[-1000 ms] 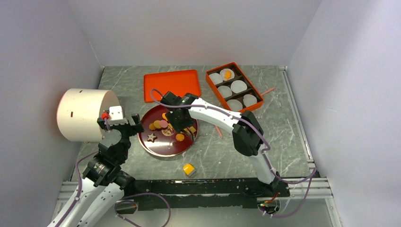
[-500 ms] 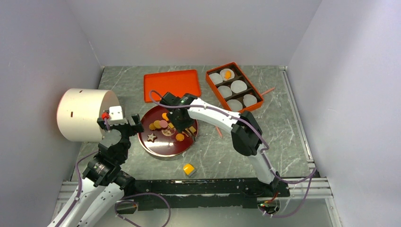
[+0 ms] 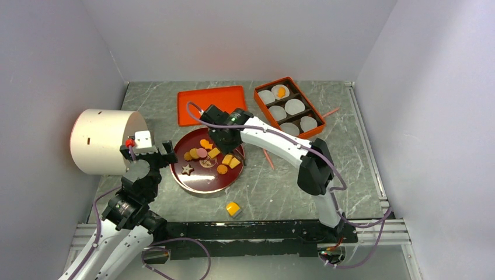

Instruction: Pack the cookies

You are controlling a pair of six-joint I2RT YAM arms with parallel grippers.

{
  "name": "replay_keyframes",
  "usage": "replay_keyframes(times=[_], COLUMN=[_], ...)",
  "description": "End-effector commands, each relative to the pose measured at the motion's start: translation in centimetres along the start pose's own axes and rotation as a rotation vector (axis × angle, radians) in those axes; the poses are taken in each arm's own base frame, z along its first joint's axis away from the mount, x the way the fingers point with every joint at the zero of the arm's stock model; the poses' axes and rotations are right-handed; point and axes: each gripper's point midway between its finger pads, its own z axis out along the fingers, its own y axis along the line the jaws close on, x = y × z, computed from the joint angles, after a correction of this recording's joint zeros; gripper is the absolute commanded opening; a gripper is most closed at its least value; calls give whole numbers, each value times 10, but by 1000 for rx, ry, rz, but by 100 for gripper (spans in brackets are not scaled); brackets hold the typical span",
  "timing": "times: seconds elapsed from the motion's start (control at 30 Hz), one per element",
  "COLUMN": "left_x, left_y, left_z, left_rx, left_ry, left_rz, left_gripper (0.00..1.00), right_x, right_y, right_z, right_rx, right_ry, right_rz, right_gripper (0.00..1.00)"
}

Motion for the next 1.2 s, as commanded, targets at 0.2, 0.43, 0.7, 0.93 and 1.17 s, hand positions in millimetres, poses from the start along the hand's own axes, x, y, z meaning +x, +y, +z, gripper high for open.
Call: replay_keyframes(times=[0.2,0.43,0.7,0.93,1.17], left_x=[-6,-4,-1,0,0], left_y=[-3,-4,-3,-3,-3], left_z=[1,2,4,5,5], left_rx=[14,10,2,-5,-4], left_ry=[-24,-16,-4,1,2], left_rz=[-9,-2,10,14,17], left_gripper=[97,97,97,97,96], right_x=[-39,-42,-46,-47,-43], right_y=[-86,-164,-240,-275,-285], right_z=[-52,-48,-31,-1,31], right_rx=[178,285,353,341,298], right_ry=[-148,-163,-175,-167,-137], right_rz=[44,127,204,238,243], right_gripper=[29,29,28,27,27])
